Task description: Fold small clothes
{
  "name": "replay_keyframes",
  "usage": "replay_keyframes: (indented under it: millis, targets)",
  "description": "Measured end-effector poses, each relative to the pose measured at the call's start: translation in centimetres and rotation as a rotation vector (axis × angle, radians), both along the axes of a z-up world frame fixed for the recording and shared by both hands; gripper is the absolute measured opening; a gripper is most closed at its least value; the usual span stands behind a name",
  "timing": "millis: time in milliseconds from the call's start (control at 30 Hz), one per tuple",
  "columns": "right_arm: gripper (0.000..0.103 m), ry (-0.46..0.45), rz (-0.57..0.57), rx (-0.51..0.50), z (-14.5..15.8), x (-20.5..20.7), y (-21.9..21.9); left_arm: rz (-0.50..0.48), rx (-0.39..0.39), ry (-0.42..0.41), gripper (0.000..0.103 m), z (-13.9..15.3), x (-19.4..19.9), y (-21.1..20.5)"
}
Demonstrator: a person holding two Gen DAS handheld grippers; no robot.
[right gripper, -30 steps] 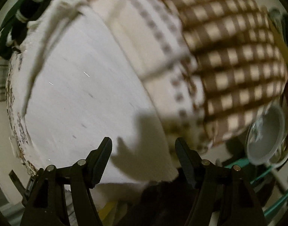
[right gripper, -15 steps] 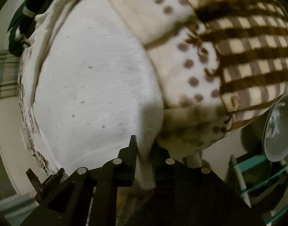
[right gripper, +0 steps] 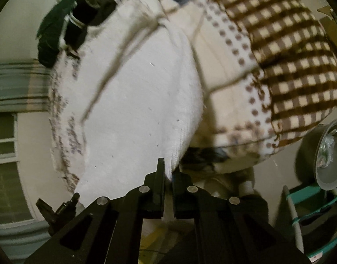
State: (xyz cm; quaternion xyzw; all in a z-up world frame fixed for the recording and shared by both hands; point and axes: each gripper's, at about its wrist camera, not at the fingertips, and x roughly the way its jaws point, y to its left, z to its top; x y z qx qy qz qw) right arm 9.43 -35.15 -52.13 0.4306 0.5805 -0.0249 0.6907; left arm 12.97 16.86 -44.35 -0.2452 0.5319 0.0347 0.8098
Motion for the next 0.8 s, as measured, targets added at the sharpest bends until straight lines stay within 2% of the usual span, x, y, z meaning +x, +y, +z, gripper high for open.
replay_keyframes:
  millis: [133,233,400,500,600,700,800]
  targets:
    - [0.005,-0.067,-0.028,0.008,4.2,3.1,-0.9,0.001,-0.061,-0.088,0.002,4.0,3.8,0.6]
    - [0.005,-0.118,-0.023,-0.023,7.0,7.2,-1.4,0.004,-0.071,-0.155,0.002,6.3,7.9,0.4]
    - [0.005,-0.159,-0.026,-0.074,8.2,15.9,-3.0,-0.019,-0.058,-0.214,0.002,8.1,17.1,-1.2]
    - [0.005,-0.178,-0.043,-0.099,7.8,23.1,-4.9,-0.041,-0.04,-0.216,0.002,7.5,23.8,-3.0]
    - [0.005,-0.172,-0.059,-0.118,6.2,29.3,-6.7,-0.064,0.027,-0.214,0.002,6.3,30.5,-5.1]
    - [0.005,-0.129,-0.087,-0.142,4.0,36.6,-9.2,-0.07,0.058,-0.158,0.002,3.6,37.2,-6.7]
    - [0.005,-0.077,-0.102,-0.122,0.7,41.5,-10.8,-0.085,0.111,-0.082,0.002,0.2,42.8,-8.2]
